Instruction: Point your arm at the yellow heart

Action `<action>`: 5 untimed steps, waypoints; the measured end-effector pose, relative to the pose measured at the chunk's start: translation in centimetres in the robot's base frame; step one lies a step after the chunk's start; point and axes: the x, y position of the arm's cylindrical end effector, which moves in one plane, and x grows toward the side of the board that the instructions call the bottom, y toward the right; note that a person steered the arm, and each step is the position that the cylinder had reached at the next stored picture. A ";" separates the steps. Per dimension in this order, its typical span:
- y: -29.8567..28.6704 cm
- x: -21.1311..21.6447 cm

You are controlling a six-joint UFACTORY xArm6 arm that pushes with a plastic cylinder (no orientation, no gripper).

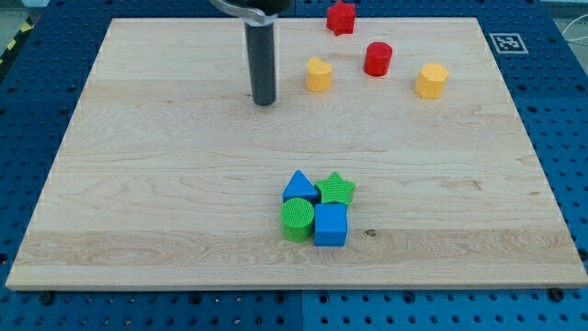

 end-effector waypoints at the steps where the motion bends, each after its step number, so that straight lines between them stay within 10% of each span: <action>1: -1.1 -3.3; 5: 6.6 -5.8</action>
